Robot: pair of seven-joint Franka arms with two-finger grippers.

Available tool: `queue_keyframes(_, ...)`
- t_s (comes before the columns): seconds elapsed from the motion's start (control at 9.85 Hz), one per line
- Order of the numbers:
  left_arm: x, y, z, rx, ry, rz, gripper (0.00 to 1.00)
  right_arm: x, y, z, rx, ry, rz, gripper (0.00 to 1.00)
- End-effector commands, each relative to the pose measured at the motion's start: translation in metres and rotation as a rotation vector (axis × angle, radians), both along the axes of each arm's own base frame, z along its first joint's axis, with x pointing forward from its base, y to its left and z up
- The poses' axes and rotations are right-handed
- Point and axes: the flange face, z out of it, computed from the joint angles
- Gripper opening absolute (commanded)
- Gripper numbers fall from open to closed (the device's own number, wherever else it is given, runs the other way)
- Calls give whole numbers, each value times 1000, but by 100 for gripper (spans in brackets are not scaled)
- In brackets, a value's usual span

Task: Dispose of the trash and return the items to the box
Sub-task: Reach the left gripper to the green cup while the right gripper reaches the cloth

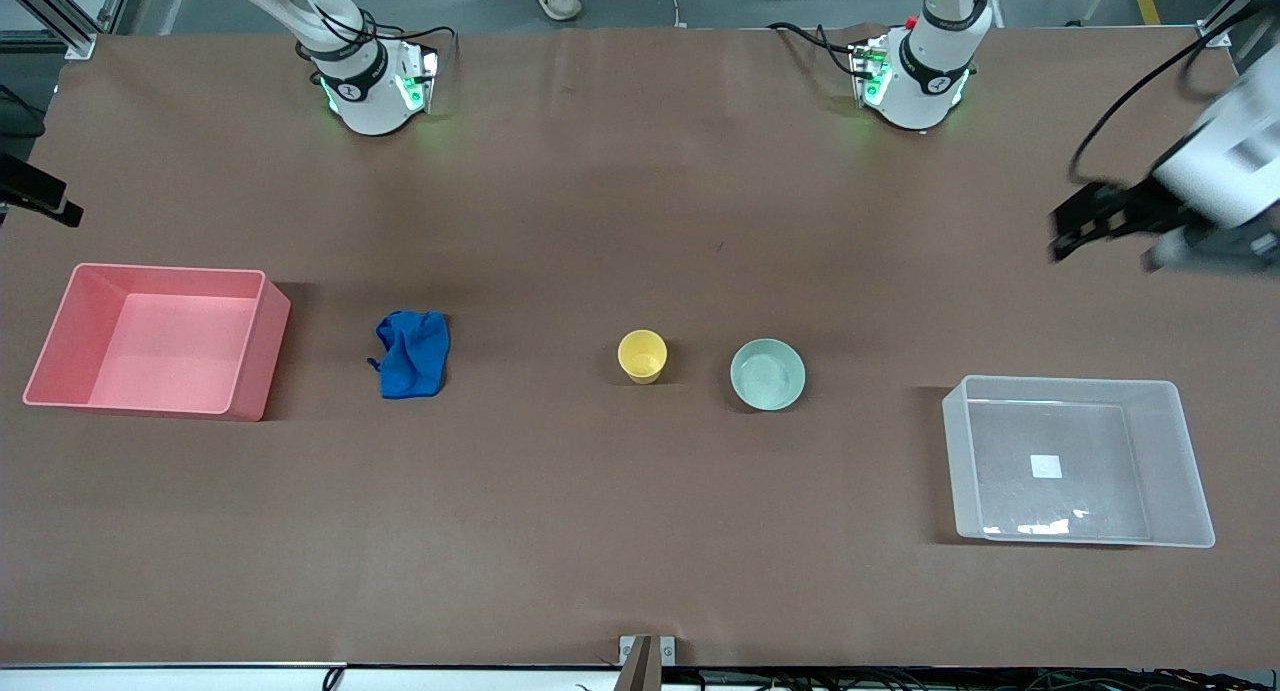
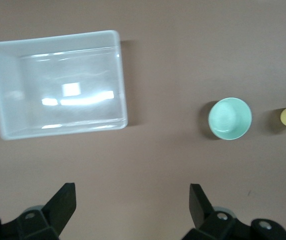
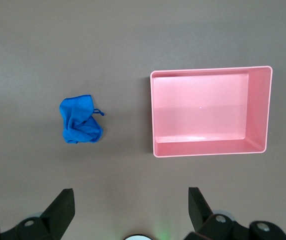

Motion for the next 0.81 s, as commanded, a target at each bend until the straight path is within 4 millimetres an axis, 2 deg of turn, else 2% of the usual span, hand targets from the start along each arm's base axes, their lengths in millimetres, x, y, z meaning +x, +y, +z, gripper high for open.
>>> queue_keyframes(0.0,10,-65,-95,-6,26,47,100,8,33,-14,3,-11,-35,100)
queue_keyframes(0.2,-6,-123,-183,-31,29,196,100,22,89,-68,-14,-8,-93,100)
queue_keyframes(0.3,-15,-147,-219,-57,9,247,100,27,110,-116,-16,-4,-94,100)
queue_keyframes(0.51,-17,-157,-284,-58,-7,266,100,23,143,-221,-15,-7,-85,100)
queue_keyframes(0.61,-20,-165,-327,-58,-8,281,99,17,161,-275,-9,-17,-79,100)
queue_keyframes(0.71,-23,-170,-360,-56,-8,302,95,6,170,-325,-3,-32,-61,100)
